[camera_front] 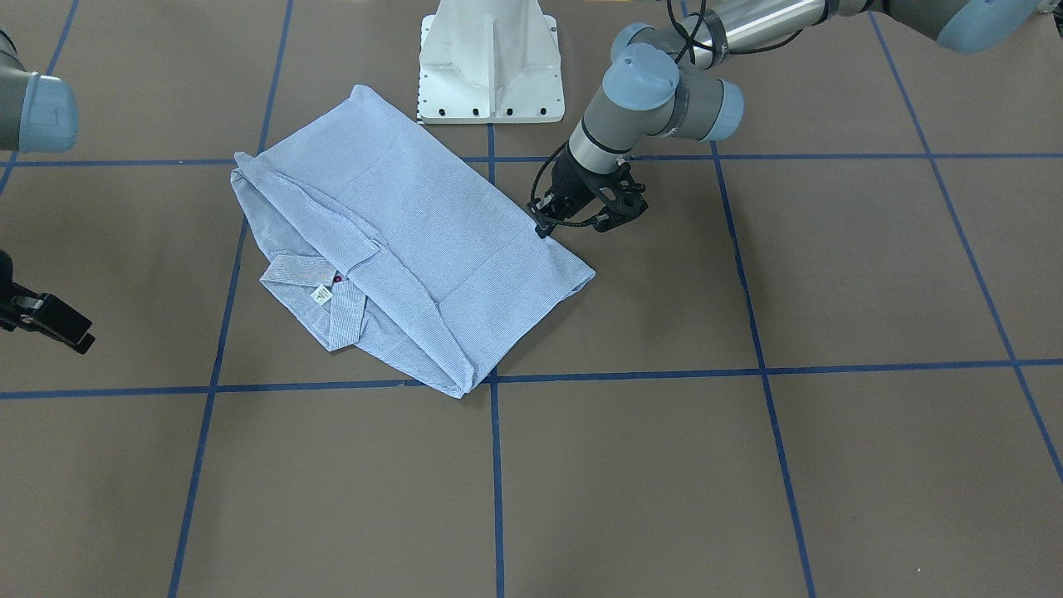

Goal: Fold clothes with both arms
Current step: 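Drag the held corner farther from the robot with the left gripper, then withdraw the left gripper while the right gripper reaches over the shirt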

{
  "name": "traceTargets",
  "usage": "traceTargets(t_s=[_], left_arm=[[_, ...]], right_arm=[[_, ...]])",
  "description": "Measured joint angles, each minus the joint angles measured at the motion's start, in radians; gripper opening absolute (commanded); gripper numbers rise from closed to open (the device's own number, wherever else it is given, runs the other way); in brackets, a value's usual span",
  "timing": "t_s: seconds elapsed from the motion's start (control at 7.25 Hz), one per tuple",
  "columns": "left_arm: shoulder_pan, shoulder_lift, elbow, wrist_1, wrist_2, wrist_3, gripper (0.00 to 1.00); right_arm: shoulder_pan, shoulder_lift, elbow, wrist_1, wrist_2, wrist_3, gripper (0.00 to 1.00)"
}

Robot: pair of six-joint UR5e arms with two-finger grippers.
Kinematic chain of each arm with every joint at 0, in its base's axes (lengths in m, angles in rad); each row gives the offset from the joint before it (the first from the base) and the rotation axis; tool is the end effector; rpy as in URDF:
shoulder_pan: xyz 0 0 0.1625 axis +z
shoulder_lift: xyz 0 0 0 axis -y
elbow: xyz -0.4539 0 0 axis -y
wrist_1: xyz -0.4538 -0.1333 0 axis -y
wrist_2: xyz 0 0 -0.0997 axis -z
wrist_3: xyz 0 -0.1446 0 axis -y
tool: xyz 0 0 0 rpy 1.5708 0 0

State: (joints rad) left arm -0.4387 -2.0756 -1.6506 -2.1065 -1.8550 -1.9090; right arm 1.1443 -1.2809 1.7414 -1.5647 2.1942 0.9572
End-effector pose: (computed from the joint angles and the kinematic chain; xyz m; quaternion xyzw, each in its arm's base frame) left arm 0.6544 -0.4095 0.2800 -0.0934 0.5313 -0.2480 0.8047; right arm -0.2360 -0.6376 0.4558 -0.0209 -0.3701 0.1744 0.9122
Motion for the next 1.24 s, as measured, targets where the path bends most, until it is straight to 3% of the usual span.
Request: traceTargets(t_s=[0.41,0.69,0.83,0.97,1.1,1.24], left_arm=[[-0.131,-0.042,0.059,0.001,0.003,0.190,0.00],[-0.239,-0.200,0.277,-0.023,0.002,0.311,0.00],[-0.283,-0.271,0.400,-0.066,0.002,0.369,0.10],[-0.319,-0.326,0.510,-0.118,0.007,0.424,0.72],[-0.344,-0.357,0.576,-0.156,0.016,0.470,0.97],[-0.369,-0.369,0.597,-0.173,0.017,0.512,0.98]], right_arm=[[-0.001,0.000,0.000,0.001,-0.002,0.000,1.00],[-0.001,0.005,0.001,0.001,-0.004,0.001,1.00],[-0.001,0.009,0.003,0.002,-0.004,0.002,1.00],[-0.003,0.012,0.006,0.003,-0.003,0.006,1.00],[-0.008,0.015,0.013,0.005,-0.001,0.017,1.00],[-0.026,0.018,0.028,0.007,0.000,0.037,1.00]])
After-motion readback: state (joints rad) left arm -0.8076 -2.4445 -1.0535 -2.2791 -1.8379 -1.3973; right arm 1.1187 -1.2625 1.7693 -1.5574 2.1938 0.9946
